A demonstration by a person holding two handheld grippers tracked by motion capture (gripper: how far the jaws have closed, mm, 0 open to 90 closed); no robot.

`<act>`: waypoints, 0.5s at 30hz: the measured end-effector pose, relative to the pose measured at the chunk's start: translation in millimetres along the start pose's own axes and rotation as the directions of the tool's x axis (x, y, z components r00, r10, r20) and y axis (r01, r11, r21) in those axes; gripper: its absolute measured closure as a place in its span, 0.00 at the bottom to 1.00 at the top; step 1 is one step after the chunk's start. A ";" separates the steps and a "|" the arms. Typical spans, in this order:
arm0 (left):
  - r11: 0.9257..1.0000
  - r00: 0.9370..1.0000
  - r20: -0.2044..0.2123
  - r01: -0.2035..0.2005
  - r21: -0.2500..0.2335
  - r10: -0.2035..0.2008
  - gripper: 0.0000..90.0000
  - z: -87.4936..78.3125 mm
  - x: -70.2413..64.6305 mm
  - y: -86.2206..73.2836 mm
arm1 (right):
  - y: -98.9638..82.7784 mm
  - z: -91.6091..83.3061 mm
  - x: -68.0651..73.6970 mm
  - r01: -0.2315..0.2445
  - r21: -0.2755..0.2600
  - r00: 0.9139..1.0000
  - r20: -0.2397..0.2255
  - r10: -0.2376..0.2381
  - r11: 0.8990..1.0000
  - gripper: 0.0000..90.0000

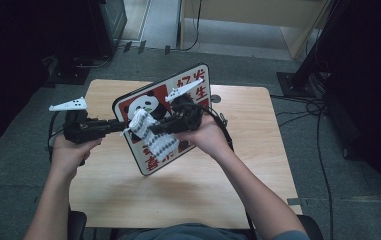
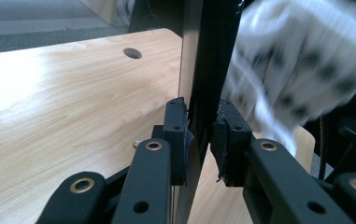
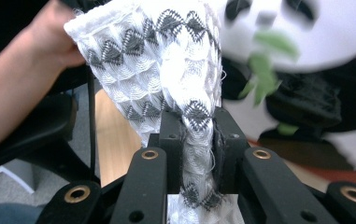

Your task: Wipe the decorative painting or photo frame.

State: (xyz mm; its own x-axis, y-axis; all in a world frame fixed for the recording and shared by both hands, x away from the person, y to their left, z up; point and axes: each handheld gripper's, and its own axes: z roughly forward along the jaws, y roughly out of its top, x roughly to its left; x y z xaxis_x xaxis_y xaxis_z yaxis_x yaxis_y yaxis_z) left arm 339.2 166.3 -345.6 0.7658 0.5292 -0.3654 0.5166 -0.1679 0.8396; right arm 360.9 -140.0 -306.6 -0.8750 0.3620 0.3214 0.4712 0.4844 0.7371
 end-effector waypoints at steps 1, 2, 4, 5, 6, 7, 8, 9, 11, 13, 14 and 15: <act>1.000 1.000 -0.001 -0.001 -0.002 0.001 0.85 0.1 0.1 -0.1 | 6.1 -3.1 0.5 0.005 -0.004 1.000 -0.001 -0.005 1.000 0.86; 1.000 1.000 0.000 -0.001 -0.003 0.001 0.85 0.3 0.1 -0.2 | 12.4 -6.2 1.7 0.010 -0.011 1.000 0.004 -0.010 1.000 0.86; 1.000 1.000 0.000 -0.002 -0.002 0.002 0.86 0.2 0.1 -0.2 | 26.4 -11.6 4.2 0.027 -0.025 0.999 0.017 -0.027 0.999 0.86; 1.000 1.000 0.001 -0.003 -0.002 0.003 0.86 0.2 -0.1 -0.3 | 33.6 -14.1 5.6 0.032 -0.029 0.999 0.022 -0.031 0.999 0.86; 1.000 1.000 0.001 -0.003 -0.002 0.003 0.86 0.3 -0.1 -0.3 | 40.8 -16.0 6.8 0.035 -0.034 0.999 0.028 -0.034 0.999 0.86; 1.000 1.000 0.000 -0.003 -0.003 0.003 0.86 0.3 -0.2 -0.3 | 48.0 -17.6 7.4 0.046 -0.037 0.998 0.037 -0.045 0.998 0.86; 1.000 1.000 0.000 -0.001 -0.004 0.001 0.86 0.4 -0.3 -0.4 | 55.1 -19.0 8.8 0.047 -0.042 0.998 0.043 -0.045 0.998 0.86; 1.000 1.000 0.001 -0.002 -0.005 0.002 0.86 0.5 -0.3 -0.4 | 61.8 -20.5 10.2 0.048 -0.042 0.998 0.043 -0.046 0.998 0.86; 1.000 1.000 0.000 -0.003 -0.005 0.003 0.86 0.6 -0.2 -0.5 | 74.5 -21.1 12.3 0.055 -0.051 0.997 0.052 -0.053 0.997 0.86; 1.000 1.000 0.001 -0.003 -0.008 0.003 0.86 0.7 -0.2 -0.7 | 87.3 -19.9 14.0 0.064 -0.053 0.996 0.065 -0.060 0.997 0.86; 1.000 1.000 0.002 -0.004 -0.009 0.004 0.86 0.9 -0.1 -0.9 | 92.5 -19.1 14.3 0.065 -0.056 0.996 0.069 -0.062 0.996 0.86; 1.000 1.000 0.002 -0.007 -0.010 0.007 0.86 0.8 0.1 -0.9 | 97.4 -18.2 14.8 0.064 -0.056 0.995 0.074 -0.060 0.996 0.86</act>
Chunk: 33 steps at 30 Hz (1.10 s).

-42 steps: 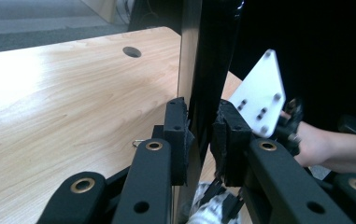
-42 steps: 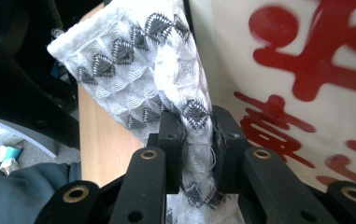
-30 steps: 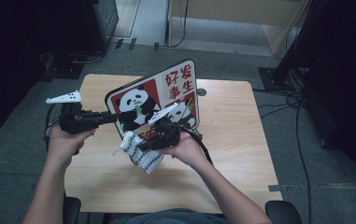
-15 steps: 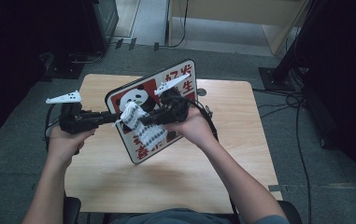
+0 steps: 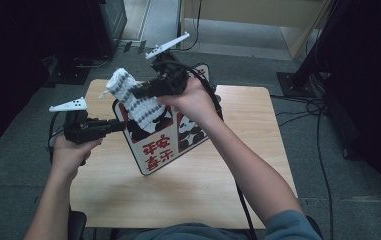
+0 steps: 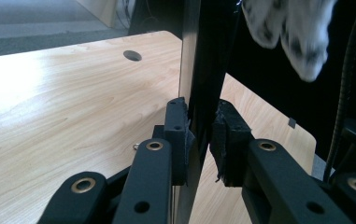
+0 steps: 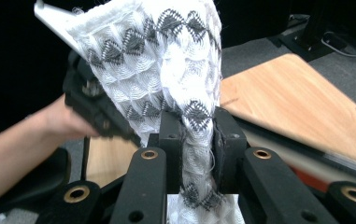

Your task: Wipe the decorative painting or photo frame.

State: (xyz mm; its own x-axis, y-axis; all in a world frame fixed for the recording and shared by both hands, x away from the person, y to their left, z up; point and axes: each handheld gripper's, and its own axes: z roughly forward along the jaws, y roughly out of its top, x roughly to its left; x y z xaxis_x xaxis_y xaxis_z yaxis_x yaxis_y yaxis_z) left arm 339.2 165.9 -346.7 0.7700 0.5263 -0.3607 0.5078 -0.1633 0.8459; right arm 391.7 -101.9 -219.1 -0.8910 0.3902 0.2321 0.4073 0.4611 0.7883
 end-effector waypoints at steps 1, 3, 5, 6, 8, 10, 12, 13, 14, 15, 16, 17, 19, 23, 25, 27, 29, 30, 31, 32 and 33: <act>1.000 1.000 0.001 0.003 -0.004 -0.003 0.86 0.3 -0.1 -0.1 | 4.6 1.6 -0.1 0.001 -0.001 1.000 0.007 -0.001 1.000 0.86; 1.000 1.000 0.000 -0.001 -0.003 0.001 0.86 0.2 -0.1 -0.1 | 11.9 4.3 -0.3 0.000 0.003 1.000 0.019 0.000 1.000 0.86; 1.000 1.000 -0.003 -0.006 -0.003 0.006 0.87 0.3 0.0 -0.1 | 19.5 8.2 -1.4 -0.006 0.008 0.999 0.033 0.006 1.000 0.86; 1.000 1.000 -0.003 -0.007 -0.002 0.007 0.87 0.2 0.0 0.0 | 22.0 10.4 -2.2 -0.009 0.010 0.999 0.040 0.008 1.000 0.86; 1.000 1.000 -0.005 -0.005 -0.004 0.005 0.87 0.5 -0.4 -0.1 | 24.6 15.2 -4.5 -0.019 0.016 0.999 0.043 0.019 1.000 0.86; 1.000 1.000 -0.006 -0.009 -0.003 0.009 0.87 0.5 -0.5 -0.1 | 25.7 21.4 -6.9 -0.033 0.033 0.998 0.050 0.031 0.999 0.86; 1.000 1.000 -0.006 -0.009 -0.004 0.009 0.87 0.5 -0.5 -0.2 | 25.1 27.0 -8.8 -0.030 0.047 0.998 0.061 0.027 0.998 0.85; 1.000 1.000 -0.005 -0.009 -0.004 0.009 0.87 0.6 -0.5 -0.2 | 24.7 29.5 -8.9 -0.031 0.056 0.998 0.063 0.028 0.998 0.85; 1.000 1.000 -0.005 -0.009 -0.004 0.009 0.87 0.6 -0.4 -0.2 | 24.5 30.7 -8.9 -0.028 0.061 0.997 0.068 0.024 0.998 0.85; 1.000 1.000 -0.005 -0.009 -0.005 0.009 0.87 0.7 -0.4 -0.2 | 24.3 32.6 -8.8 -0.025 0.065 0.997 0.071 0.020 0.998 0.84; 1.000 1.000 -0.005 -0.010 -0.005 0.010 0.87 0.8 -0.4 -0.3 | 24.2 33.9 -8.8 -0.021 0.069 0.997 0.069 0.016 0.997 0.84; 1.000 1.000 -0.007 -0.011 -0.006 0.011 0.87 0.9 -0.7 -0.3 | 24.1 34.8 -8.2 -0.020 0.073 0.997 0.073 0.015 0.997 0.83; 1.000 1.000 -0.006 -0.012 -0.005 0.011 0.87 0.9 -1.0 -0.3 | 23.0 37.4 -6.6 -0.001 0.087 0.996 0.086 -0.007 0.996 0.82; 1.000 1.000 -0.007 -0.015 -0.003 0.015 0.87 1.2 -1.1 -0.3 | 20.8 38.6 -7.1 -0.001 0.079 0.997 0.081 -0.006 0.997 0.81; 1.000 1.000 -0.008 -0.016 -0.002 0.016 0.87 1.2 -1.4 -0.5 | 18.9 39.5 -9.0 -0.003 0.069 0.998 0.070 -0.002 0.998 0.81; 1.000 1.000 -0.012 -0.020 -0.001 0.020 0.87 1.3 -1.5 -0.6 | 17.4 39.6 -11.1 -0.006 0.061 0.998 0.060 0.002 0.998 0.81; 1.000 1.000 -0.016 -0.026 -0.003 0.026 0.87 1.4 -1.8 -0.9 | 16.4 39.5 -12.1 -0.013 0.055 0.998 0.061 0.010 0.998 0.81; 1.000 1.000 -0.016 -0.025 -0.002 0.025 0.87 1.4 -1.7 -0.9 | 15.9 39.5 -12.9 -0.011 0.052 0.998 0.059 0.008 0.999 0.81; 1.000 1.000 -0.014 -0.023 -0.002 0.023 0.87 1.4 -1.7 -0.9 | 15.5 39.5 -13.4 -0.012 0.048 0.998 0.058 0.009 0.999 0.81; 1.000 1.000 -0.013 -0.023 -0.001 0.023 0.87 1.3 -1.7 -0.9 | 14.9 39.3 -14.0 -0.016 0.045 0.998 0.056 0.013 0.999 0.81; 1.000 1.000 -0.011 -0.022 0.000 0.022 0.88 1.3 -1.7 -0.9 | 14.2 39.1 -14.7 -0.014 0.040 0.999 0.052 0.012 0.999 0.81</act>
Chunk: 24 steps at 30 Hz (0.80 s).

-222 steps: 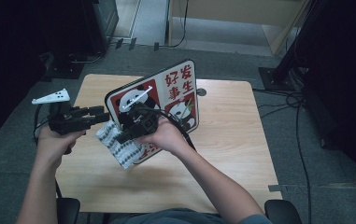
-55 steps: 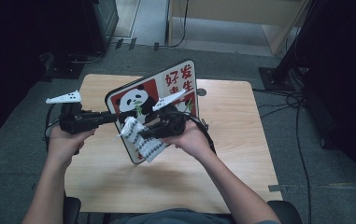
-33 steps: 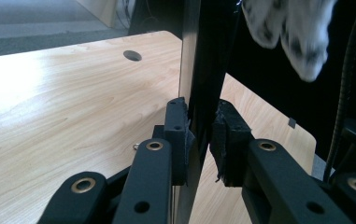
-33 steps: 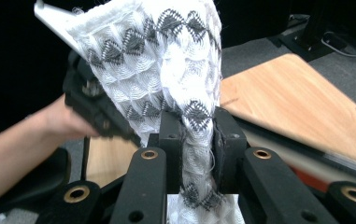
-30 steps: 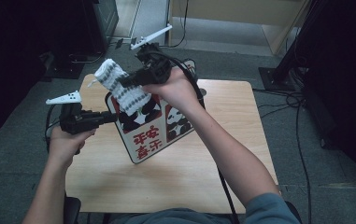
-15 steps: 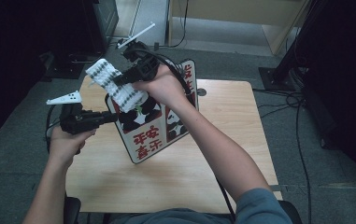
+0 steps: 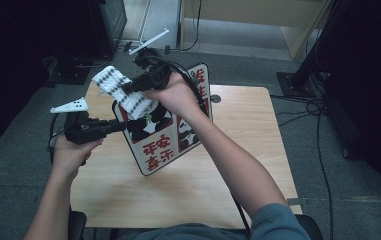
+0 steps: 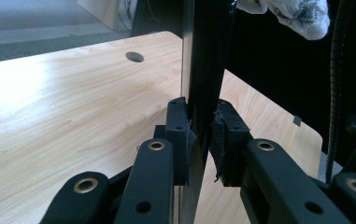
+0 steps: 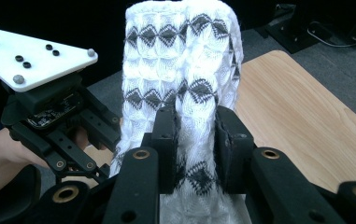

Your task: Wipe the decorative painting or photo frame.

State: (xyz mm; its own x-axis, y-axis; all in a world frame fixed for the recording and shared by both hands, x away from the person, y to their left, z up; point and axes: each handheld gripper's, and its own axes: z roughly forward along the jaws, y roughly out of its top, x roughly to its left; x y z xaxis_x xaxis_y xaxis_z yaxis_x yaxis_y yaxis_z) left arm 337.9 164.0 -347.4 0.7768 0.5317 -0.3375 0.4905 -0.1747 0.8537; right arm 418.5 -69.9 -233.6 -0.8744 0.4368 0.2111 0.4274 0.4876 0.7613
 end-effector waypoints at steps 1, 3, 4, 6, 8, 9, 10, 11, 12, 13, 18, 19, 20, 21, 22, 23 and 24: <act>1.000 1.000 0.001 -0.001 0.001 0.001 0.88 -0.1 0.0 0.0 | -0.3 -0.2 -0.2 0.000 -0.001 1.000 -0.001 0.000 1.000 0.81; 1.000 1.000 0.001 -0.001 0.002 0.001 0.88 -0.2 0.0 -0.1 | -1.2 -1.2 -1.3 0.001 -0.004 1.000 0.000 -0.001 1.000 0.81; 1.000 1.000 0.001 -0.001 0.003 0.001 0.88 -0.2 0.0 -0.1 | -1.6 -1.6 -1.9 -0.001 -0.006 1.000 0.000 0.001 1.000 0.81; 1.000 1.000 0.001 -0.002 0.002 0.002 0.88 -0.3 -0.1 -0.2 | -2.7 -2.5 -3.4 -0.004 -0.011 1.000 0.000 0.004 1.000 0.81; 1.000 1.000 0.002 0.000 0.003 0.000 0.88 -0.3 0.1 -0.3 | -4.0 -3.5 -5.0 -0.009 -0.018 1.000 -0.002 0.009 1.000 0.81; 1.000 1.000 0.004 0.001 0.002 -0.001 0.88 -0.3 0.1 -0.3 | -4.6 -3.9 -5.8 -0.009 -0.022 1.000 -0.003 0.009 1.000 0.81; 1.000 1.000 0.004 0.001 0.003 -0.002 0.88 -0.3 0.2 -0.3 | -5.2 -4.7 -6.4 -0.010 -0.023 1.000 -0.004 0.010 1.000 0.81; 1.000 1.000 0.004 0.002 0.004 -0.002 0.88 -0.4 0.2 -0.3 | -5.6 -5.1 -6.9 -0.010 -0.025 1.000 -0.003 0.010 1.000 0.81; 1.000 1.000 0.002 0.000 0.003 0.000 0.88 -0.4 0.1 -0.4 | -6.1 -5.6 -8.0 -0.009 -0.028 1.000 -0.003 0.008 1.000 0.81; 1.000 1.000 0.001 0.001 0.003 -0.001 0.88 -0.4 0.0 -0.5 | -6.5 -6.1 -8.7 -0.011 -0.029 1.000 -0.004 0.011 1.000 0.81; 1.000 1.000 0.003 0.006 0.002 -0.006 0.88 -0.4 0.1 -0.6 | -9.5 -8.7 -14.0 -0.023 -0.046 1.000 -0.009 0.022 0.999 0.80; 1.000 1.000 0.004 0.005 0.002 -0.005 0.88 -0.5 0.2 -0.7 | -10.3 -9.7 -15.5 -0.024 -0.048 1.000 -0.008 0.023 0.999 0.80; 1.000 1.000 0.005 0.004 0.003 -0.004 0.88 -0.6 0.3 -0.7 | -10.8 -10.2 -16.1 -0.027 -0.051 1.000 -0.007 0.027 0.998 0.80; 1.000 1.000 0.005 0.004 0.004 -0.004 0.88 -0.6 0.2 -0.7 | -11.3 -11.2 -17.3 -0.026 -0.051 1.000 -0.006 0.026 0.998 0.80; 1.000 1.000 0.006 0.004 0.004 -0.004 0.88 -0.7 0.3 -0.7 | -11.6 -11.9 -18.1 -0.027 -0.052 1.000 -0.004 0.027 0.998 0.80; 1.000 1.000 0.007 0.005 0.004 -0.005 0.88 -0.7 0.4 -0.8 | -11.9 -12.5 -18.9 -0.030 -0.053 1.000 -0.002 0.030 0.998 0.80; 1.000 1.000 0.007 0.004 0.004 -0.004 0.88 -0.7 0.4 -0.8 | -12.1 -13.5 -20.2 -0.029 -0.052 1.000 -0.001 0.029 0.998 0.80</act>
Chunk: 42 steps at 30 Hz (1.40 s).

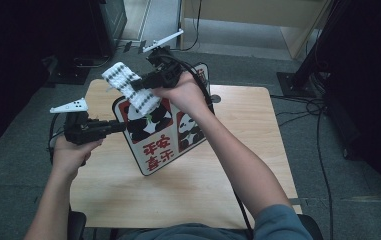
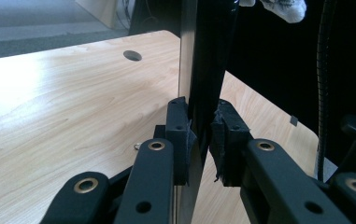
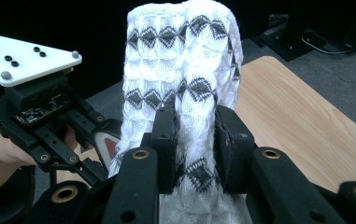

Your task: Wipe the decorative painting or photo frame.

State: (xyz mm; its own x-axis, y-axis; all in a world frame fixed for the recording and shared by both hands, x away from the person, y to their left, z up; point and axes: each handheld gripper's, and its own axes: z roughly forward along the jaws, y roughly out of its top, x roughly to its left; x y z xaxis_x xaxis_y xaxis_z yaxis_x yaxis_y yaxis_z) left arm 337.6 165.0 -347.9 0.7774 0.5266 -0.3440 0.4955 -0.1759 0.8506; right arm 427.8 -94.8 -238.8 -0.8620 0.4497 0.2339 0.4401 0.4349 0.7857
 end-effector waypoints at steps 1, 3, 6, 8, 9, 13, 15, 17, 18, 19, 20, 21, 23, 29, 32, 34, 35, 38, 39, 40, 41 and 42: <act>1.000 1.000 0.000 0.000 0.000 0.000 0.88 0.0 0.0 0.0 | -0.2 -0.5 -0.7 -0.004 -0.001 1.000 0.000 0.004 1.000 0.80; 1.000 1.000 0.000 -0.001 0.001 0.001 0.88 -0.1 -0.2 0.0 | -0.8 -2.2 -2.8 -0.009 -0.002 1.000 0.005 0.009 1.000 0.80; 1.000 1.000 0.001 -0.003 0.001 0.003 0.87 -0.1 -0.2 0.0 | -2.1 -4.8 -6.3 -0.011 -0.007 1.000 0.008 0.011 1.000 0.80; 1.000 1.000 0.002 -0.003 0.002 0.003 0.88 -0.1 -0.4 0.0 | -2.5 -6.6 -8.0 -0.012 -0.007 1.000 0.012 0.012 1.000 0.80; 1.000 1.000 0.002 -0.002 0.002 0.002 0.87 -0.1 -0.5 0.0 | -2.8 -8.0 -9.3 -0.016 -0.006 1.000 0.014 0.017 1.000 0.80; 1.000 1.000 0.002 -0.002 0.002 0.002 0.87 -0.1 -0.2 0.1 | -3.7 -11.2 -13.9 -0.024 -0.007 0.999 0.022 0.024 1.000 0.80; 1.000 1.000 0.003 -0.002 0.003 0.002 0.87 -0.1 -0.1 0.1 | -4.4 -12.6 -16.7 -0.027 -0.011 0.999 0.024 0.028 1.000 0.80; 1.000 1.000 0.003 0.000 0.003 0.000 0.87 -0.1 -0.3 0.1 | -5.1 -13.6 -18.3 -0.029 -0.014 0.999 0.024 0.030 0.999 0.80; 1.000 1.000 0.004 0.000 0.003 0.000 0.87 -0.1 -0.2 0.0 | -5.3 -14.0 -18.8 -0.028 -0.015 0.999 0.024 0.028 0.999 0.80; 1.000 1.000 0.003 -0.004 0.002 0.004 0.87 -0.2 0.0 0.1 | -5.6 -14.4 -19.3 -0.027 -0.016 0.999 0.025 0.028 0.999 0.80; 1.000 1.000 0.003 -0.003 0.003 0.003 0.87 -0.2 0.0 0.1 | -5.9 -14.8 -19.7 -0.027 -0.018 0.999 0.025 0.027 0.999 0.80; 1.000 1.000 0.004 -0.004 0.002 0.004 0.87 -0.1 0.1 0.1 | -6.2 -15.5 -20.5 -0.025 -0.019 0.999 0.026 0.025 1.000 0.80; 1.000 1.000 0.004 -0.003 0.002 0.003 0.87 -0.1 0.1 0.1 | -7.1 -16.5 -21.8 -0.022 -0.023 0.999 0.026 0.023 0.999 0.80; 1.000 1.000 0.004 0.001 -0.001 -0.001 0.87 0.2 -0.5 0.2 | -8.9 -19.5 -26.1 -0.020 -0.033 0.999 0.030 0.021 0.999 0.80; 1.000 1.000 0.007 0.002 -0.001 -0.002 0.87 0.2 -0.3 0.1 | -10.0 -21.8 -28.3 -0.023 -0.035 0.999 0.034 0.024 0.999 0.80; 1.000 1.000 0.009 0.001 0.000 -0.001 0.87 0.1 0.1 0.1 | -10.7 -23.2 -30.2 -0.023 -0.039 0.999 0.037 0.025 0.999 0.80; 1.000 1.000 0.010 0.001 0.000 -0.001 0.87 0.0 0.1 0.1 | -11.0 -24.1 -31.5 -0.023 -0.039 0.999 0.040 0.025 0.999 0.80; 1.000 1.000 0.016 0.006 0.001 -0.006 0.87 -0.2 0.7 0.0 | -11.7 -26.0 -34.1 -0.028 -0.039 0.999 0.044 0.029 0.999 0.80; 1.000 1.000 0.016 0.008 0.000 -0.008 0.87 -0.2 0.8 -0.1 | -12.0 -26.6 -35.3 -0.030 -0.043 0.998 0.046 0.032 0.999 0.80; 1.000 1.000 0.017 0.009 0.000 -0.009 0.87 -0.2 0.8 -0.1 | -12.2 -27.2 -35.8 -0.033 -0.042 0.998 0.047 0.035 0.999 0.80; 1.000 1.000 0.017 0.008 0.000 -0.008 0.87 -0.2 0.7 -0.1 | -12.6 -27.8 -36.9 -0.032 -0.046 0.998 0.048 0.034 0.998 0.80; 1.000 1.000 0.017 0.006 0.001 -0.006 0.87 -0.2 0.7 0.0 | -12.9 -28.3 -37.0 -0.034 -0.047 0.998 0.049 0.036 0.998 0.80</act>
State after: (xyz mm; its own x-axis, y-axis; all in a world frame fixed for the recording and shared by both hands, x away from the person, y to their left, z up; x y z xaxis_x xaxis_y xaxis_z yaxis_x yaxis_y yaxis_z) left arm 338.0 165.5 -348.1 0.7808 0.5136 -0.3559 0.5005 -0.1731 0.8483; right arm 446.9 -139.1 -241.4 -0.8322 0.5028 0.2336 0.4565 0.3824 0.8033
